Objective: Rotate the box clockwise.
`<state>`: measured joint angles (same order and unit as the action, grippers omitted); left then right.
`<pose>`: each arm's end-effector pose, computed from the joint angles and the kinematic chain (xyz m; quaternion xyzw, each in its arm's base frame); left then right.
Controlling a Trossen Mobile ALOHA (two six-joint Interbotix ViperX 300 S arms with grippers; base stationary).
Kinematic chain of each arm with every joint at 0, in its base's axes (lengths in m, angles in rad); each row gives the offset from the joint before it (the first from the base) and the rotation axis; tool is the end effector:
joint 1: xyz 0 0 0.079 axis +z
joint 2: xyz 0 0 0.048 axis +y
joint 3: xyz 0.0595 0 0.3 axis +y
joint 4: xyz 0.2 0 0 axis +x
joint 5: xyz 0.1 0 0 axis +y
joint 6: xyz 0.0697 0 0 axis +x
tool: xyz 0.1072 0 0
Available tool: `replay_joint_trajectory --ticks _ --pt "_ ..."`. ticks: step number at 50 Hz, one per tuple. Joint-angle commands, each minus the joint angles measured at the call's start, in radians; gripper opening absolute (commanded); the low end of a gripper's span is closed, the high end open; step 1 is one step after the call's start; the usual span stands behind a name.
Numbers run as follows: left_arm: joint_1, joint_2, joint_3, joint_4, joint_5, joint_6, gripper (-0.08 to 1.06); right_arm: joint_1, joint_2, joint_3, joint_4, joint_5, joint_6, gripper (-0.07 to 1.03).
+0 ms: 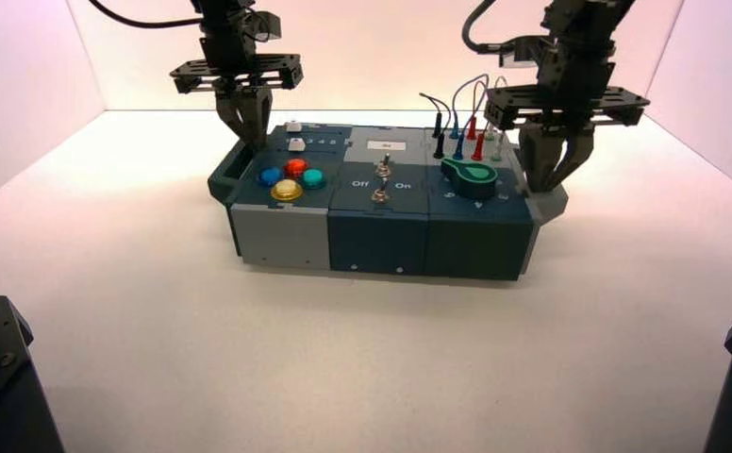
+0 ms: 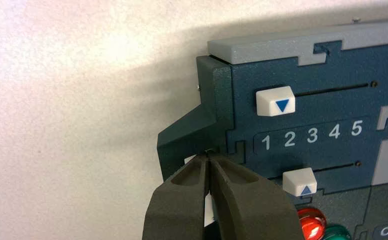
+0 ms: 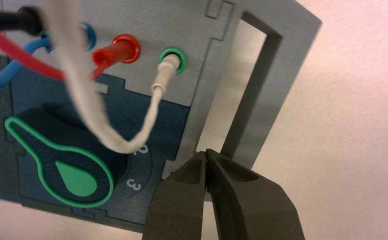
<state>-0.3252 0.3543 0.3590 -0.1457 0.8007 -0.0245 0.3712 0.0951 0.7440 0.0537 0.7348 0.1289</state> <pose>0.3709 -0.1445 0.0158 0.0304 0.6891 -0.1121 0.7153 0.2658 0.1103 0.0200 -0.0594 0.7076 0.0835 0.6992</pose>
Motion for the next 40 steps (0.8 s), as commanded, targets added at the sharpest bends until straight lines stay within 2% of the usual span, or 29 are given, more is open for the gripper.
replay_joint_trajectory --ticks 1,17,29,40 --pt "-0.026 -0.008 -0.043 -0.015 0.005 0.005 -0.03 0.091 0.000 -0.009 0.035 0.000 -0.012 -0.02" --pt "-0.067 0.046 -0.129 -0.028 0.034 0.011 -0.03 0.135 0.008 0.000 0.061 0.003 -0.014 -0.02" --pt "-0.117 0.115 -0.256 -0.031 0.097 0.011 -0.03 0.178 0.000 0.003 0.074 0.018 -0.017 -0.02" --pt "-0.150 0.152 -0.322 -0.040 0.114 -0.009 -0.03 0.207 -0.003 0.008 0.091 0.020 -0.017 -0.02"
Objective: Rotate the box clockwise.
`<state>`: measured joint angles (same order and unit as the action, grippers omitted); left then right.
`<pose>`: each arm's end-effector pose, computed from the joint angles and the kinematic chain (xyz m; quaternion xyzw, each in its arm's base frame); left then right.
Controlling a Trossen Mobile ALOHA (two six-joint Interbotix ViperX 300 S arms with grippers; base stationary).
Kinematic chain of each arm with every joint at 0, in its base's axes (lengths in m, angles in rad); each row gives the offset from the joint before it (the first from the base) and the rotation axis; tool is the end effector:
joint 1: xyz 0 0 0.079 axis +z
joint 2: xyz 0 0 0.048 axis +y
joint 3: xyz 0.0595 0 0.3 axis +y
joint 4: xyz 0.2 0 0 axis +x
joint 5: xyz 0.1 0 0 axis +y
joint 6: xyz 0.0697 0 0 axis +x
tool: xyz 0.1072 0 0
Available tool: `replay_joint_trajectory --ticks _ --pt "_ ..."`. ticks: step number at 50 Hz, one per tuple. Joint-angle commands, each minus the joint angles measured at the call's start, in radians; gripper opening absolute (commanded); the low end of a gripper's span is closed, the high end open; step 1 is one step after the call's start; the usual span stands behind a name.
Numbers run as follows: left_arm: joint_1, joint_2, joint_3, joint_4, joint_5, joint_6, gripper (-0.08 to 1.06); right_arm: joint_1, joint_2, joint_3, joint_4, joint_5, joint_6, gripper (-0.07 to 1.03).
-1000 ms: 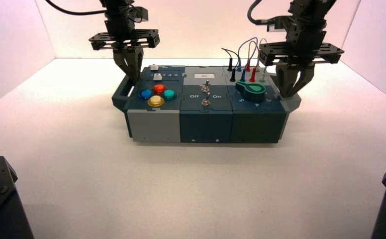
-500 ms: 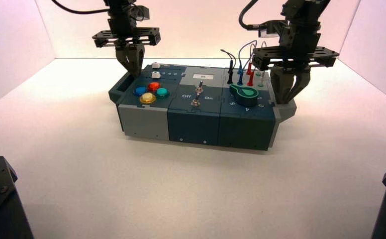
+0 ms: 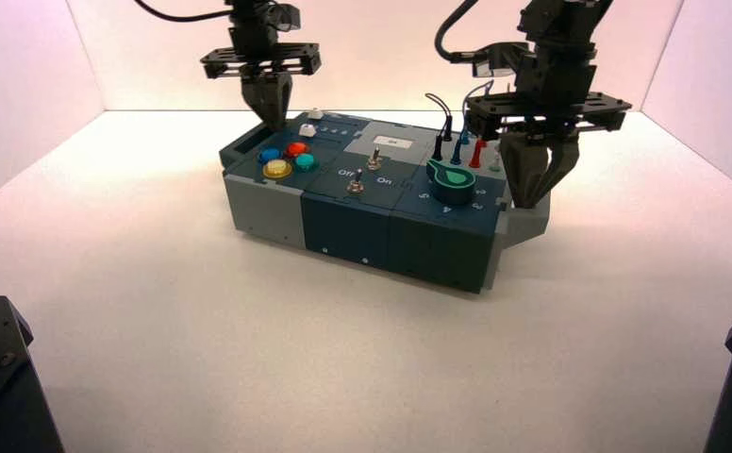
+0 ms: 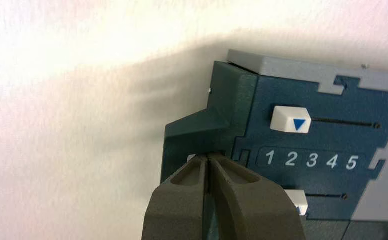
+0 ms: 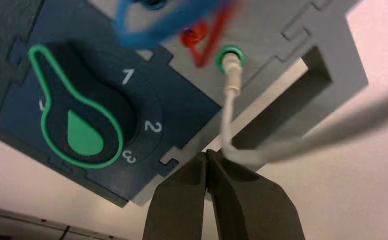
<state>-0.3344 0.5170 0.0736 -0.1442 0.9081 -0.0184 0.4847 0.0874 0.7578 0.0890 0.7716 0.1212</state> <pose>0.4305 -0.1708 0.0161 0.0363 0.6829 -0.1265 0.7185 0.2398 0.1387 0.0198 -0.0894 0.7206 0.1206 0.6769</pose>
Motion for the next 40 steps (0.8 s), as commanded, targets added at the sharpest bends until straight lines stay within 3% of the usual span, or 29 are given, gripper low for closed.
replay_joint_trajectory --ticks 1,40 --pt "-0.143 -0.009 -0.041 -0.041 0.008 -0.017 -0.03 0.095 0.003 -0.003 0.057 -0.018 -0.009 -0.02" --pt "-0.195 0.052 -0.132 -0.071 0.035 -0.018 -0.03 0.178 -0.023 -0.009 0.094 0.003 -0.009 -0.02"
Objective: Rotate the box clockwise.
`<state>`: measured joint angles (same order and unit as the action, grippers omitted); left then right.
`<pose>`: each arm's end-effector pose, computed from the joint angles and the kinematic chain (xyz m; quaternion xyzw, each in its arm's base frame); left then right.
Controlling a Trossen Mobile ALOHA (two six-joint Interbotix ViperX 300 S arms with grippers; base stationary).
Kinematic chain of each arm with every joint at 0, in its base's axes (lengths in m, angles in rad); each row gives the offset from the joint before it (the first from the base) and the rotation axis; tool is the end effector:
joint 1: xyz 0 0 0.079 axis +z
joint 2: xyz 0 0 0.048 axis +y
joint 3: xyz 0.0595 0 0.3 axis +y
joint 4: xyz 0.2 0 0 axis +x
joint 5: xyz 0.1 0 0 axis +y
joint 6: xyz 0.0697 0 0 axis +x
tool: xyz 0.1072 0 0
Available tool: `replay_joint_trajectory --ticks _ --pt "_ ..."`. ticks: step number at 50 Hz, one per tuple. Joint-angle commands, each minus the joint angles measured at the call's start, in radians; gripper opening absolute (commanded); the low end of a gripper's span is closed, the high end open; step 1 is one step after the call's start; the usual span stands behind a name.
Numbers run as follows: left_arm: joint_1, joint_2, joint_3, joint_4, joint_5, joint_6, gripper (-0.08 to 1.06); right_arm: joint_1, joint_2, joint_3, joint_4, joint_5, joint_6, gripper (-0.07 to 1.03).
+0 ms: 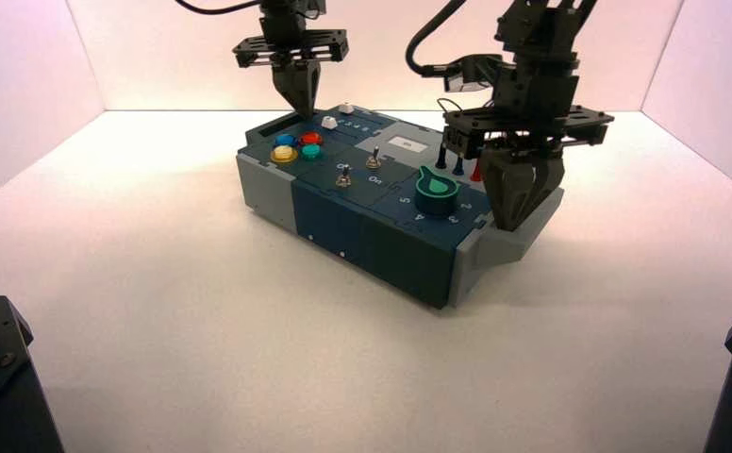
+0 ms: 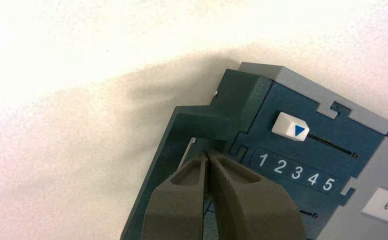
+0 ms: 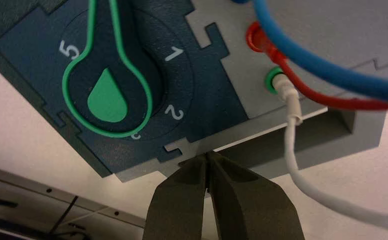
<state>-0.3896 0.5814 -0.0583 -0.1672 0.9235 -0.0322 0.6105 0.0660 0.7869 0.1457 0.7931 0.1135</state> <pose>0.4511 -0.2106 0.0213 0.0356 0.6654 -0.1502 0.7303 0.2060 0.1665 0.0209 -0.1134 0.7296 0.1606 0.6550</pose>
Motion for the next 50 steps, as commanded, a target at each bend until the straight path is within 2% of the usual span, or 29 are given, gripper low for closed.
replay_joint_trajectory --ticks 1,13,19,33,50 --pt "-0.141 -0.011 0.000 -0.049 0.018 -0.005 -0.03 0.055 0.000 -0.040 0.038 -0.017 0.000 -0.02" --pt "-0.155 0.005 -0.037 -0.067 0.031 -0.005 -0.03 0.078 0.005 -0.054 0.041 -0.011 -0.002 -0.02" --pt "-0.158 0.012 -0.048 -0.067 0.044 -0.005 -0.03 0.078 0.005 -0.055 0.041 -0.009 -0.002 -0.02" --pt "-0.146 -0.021 -0.037 -0.023 0.046 -0.021 -0.03 0.078 0.003 -0.052 0.038 -0.009 0.011 -0.02" --pt "-0.144 -0.037 -0.043 -0.015 0.066 -0.023 -0.03 0.078 0.008 -0.074 0.020 -0.009 0.011 -0.02"
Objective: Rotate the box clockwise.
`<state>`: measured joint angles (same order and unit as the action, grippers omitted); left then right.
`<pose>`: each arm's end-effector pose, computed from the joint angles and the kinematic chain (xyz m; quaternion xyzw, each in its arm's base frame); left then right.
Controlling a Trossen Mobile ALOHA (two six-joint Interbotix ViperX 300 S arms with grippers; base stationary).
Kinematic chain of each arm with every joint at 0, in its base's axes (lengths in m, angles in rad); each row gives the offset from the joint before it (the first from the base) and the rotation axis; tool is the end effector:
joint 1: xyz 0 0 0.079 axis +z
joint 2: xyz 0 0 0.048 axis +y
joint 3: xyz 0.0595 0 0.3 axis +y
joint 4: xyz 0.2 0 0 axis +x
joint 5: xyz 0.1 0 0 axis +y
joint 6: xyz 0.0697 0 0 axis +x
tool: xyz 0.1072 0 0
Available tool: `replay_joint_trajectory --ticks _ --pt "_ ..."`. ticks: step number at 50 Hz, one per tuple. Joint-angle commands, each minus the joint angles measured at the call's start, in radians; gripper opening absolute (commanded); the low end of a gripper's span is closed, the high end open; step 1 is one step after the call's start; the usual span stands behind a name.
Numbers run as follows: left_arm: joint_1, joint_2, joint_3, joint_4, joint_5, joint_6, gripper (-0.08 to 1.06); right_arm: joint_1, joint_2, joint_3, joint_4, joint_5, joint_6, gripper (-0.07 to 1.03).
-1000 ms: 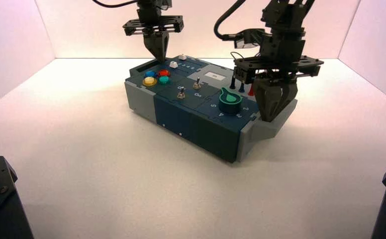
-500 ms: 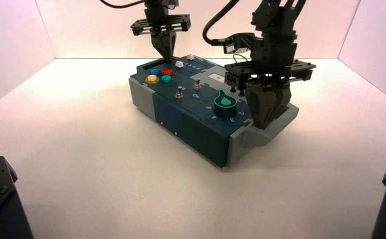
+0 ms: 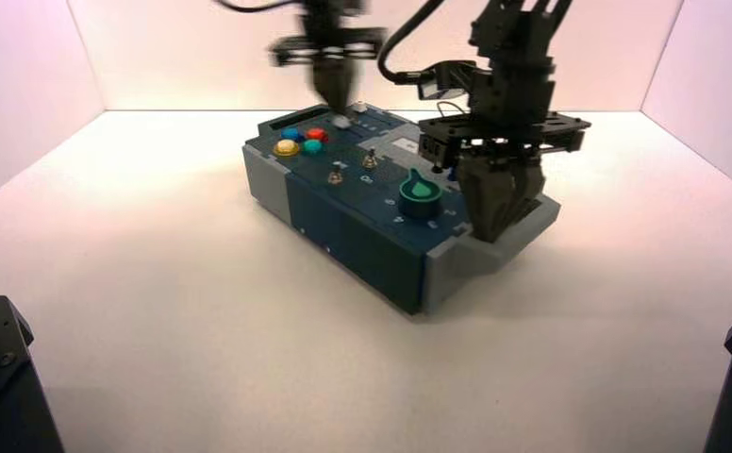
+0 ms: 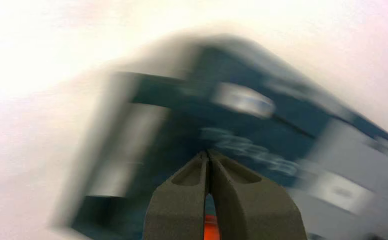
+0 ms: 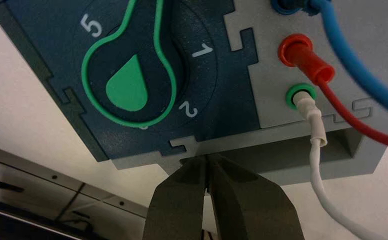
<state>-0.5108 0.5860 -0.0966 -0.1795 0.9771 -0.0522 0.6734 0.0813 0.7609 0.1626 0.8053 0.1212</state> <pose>0.4232 -0.2672 0.0292 0.0657 0.6721 -0.1904 0.7125 0.1991 0.1852 0.0221 -0.1259 0.7292 0.1785 0.6485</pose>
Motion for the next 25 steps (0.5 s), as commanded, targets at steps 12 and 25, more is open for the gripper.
replay_joint_trajectory --ticks 12,25 --pt "-0.020 -0.060 -0.003 -0.002 0.009 -0.037 -0.03 0.014 -0.003 -0.061 -0.028 -0.009 0.003 -0.02" --pt "-0.020 -0.058 -0.011 0.008 0.009 -0.060 -0.03 0.014 -0.005 -0.060 -0.031 -0.012 0.002 -0.02"
